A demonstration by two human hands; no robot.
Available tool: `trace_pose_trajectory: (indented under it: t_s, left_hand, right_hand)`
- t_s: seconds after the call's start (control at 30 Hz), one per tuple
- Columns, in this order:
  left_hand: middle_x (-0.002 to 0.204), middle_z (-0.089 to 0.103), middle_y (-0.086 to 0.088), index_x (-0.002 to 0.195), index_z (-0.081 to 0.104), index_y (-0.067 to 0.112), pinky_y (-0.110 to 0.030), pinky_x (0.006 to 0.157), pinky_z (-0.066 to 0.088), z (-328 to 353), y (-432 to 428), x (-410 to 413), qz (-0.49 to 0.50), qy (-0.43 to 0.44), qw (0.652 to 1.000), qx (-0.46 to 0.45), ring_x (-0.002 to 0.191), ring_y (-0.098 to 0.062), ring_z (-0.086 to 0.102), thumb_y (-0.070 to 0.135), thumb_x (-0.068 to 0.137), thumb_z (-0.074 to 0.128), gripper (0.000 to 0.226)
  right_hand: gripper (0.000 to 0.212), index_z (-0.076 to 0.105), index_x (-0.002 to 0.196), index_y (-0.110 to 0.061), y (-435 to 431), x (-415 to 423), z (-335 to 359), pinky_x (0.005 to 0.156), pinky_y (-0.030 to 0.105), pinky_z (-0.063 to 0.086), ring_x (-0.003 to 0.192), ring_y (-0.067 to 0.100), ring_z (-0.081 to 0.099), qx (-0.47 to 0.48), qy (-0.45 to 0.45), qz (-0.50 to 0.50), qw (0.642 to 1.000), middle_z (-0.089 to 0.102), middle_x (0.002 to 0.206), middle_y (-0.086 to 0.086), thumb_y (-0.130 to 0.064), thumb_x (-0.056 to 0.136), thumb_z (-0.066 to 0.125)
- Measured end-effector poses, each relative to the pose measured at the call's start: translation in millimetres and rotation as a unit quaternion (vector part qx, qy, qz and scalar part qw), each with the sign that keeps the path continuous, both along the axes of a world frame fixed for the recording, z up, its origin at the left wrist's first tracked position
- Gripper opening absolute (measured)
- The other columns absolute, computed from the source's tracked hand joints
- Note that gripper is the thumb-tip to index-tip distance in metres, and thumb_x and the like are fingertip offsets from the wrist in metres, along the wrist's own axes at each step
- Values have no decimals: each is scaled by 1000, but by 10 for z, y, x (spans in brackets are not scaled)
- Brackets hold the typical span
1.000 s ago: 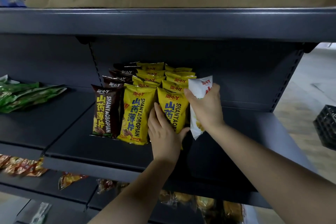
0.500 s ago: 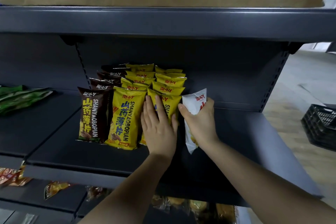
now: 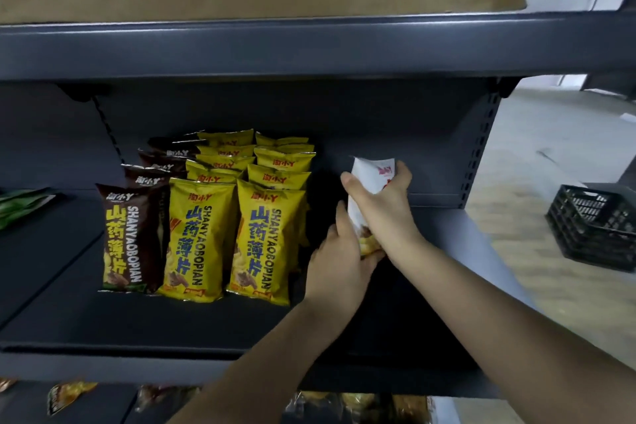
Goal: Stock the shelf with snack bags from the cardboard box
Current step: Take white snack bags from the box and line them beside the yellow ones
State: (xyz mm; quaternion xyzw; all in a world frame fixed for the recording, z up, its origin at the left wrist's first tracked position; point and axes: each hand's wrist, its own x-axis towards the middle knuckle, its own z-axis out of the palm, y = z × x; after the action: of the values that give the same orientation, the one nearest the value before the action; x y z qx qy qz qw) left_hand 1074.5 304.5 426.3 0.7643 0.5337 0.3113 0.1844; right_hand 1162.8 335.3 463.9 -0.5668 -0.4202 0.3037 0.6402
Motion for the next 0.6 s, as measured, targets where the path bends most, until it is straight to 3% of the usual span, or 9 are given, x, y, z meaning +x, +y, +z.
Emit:
trace_pose_trajectory:
  t_s: [0.13,0.2,0.27,0.33,0.43,0.53,0.6]
  left_hand:
    - [115,57,3,131,35,23,-39,95,47,54,307,95,-27,-154,983,-99,109,-18,56,14,83,63,57]
    - [112,57,3,131,39,19,-37,97,48,76,463,105,-51,-222,963,-141,109,-15,57,5,81,65,58]
    - [114,60,2,131,44,17,-36,97,49,85,614,131,-56,-258,954,-144,108,-13,57,3,77,71,62]
    - [117,62,0,132,46,21,-37,96,50,48,756,182,-59,-250,957,-132,108,-14,58,4,77,70,62]
    - [119,62,0,135,42,25,-41,95,50,-19,920,277,-46,-241,963,-108,109,-15,59,2,80,60,62]
    - [126,58,-2,142,31,24,-39,98,47,-65,1036,349,-8,-227,970,-91,114,-20,57,2,85,52,64]
    - [130,55,-10,142,29,12,-36,97,44,-108,1081,377,39,-152,984,-88,118,-27,54,6,94,44,51]
  right_hand:
    - [61,35,127,-18,22,318,53,76,19,53,96,7,65,-52,-14,135,989,64,109,-4,-20,81,75]
    - [50,48,122,-14,76,510,-18,86,28,54,102,14,66,-95,-71,210,970,68,110,1,-8,79,74]
    - [37,58,106,-21,138,633,-152,90,27,51,100,12,65,-134,-146,258,946,70,104,-1,3,80,69]
    - [34,60,96,-25,226,699,-292,84,21,49,93,8,62,-143,-173,248,943,68,95,-8,4,82,66]
    - [33,59,111,-14,427,746,-430,79,21,50,94,11,61,-129,-157,185,962,64,92,-10,1,83,68]
    - [37,55,119,-11,626,711,-499,91,32,51,98,13,61,-122,-175,158,964,63,94,-9,-4,85,67]
    - [38,52,117,-12,727,650,-560,93,35,51,101,16,62,-106,-192,151,964,65,102,-2,-8,84,70]
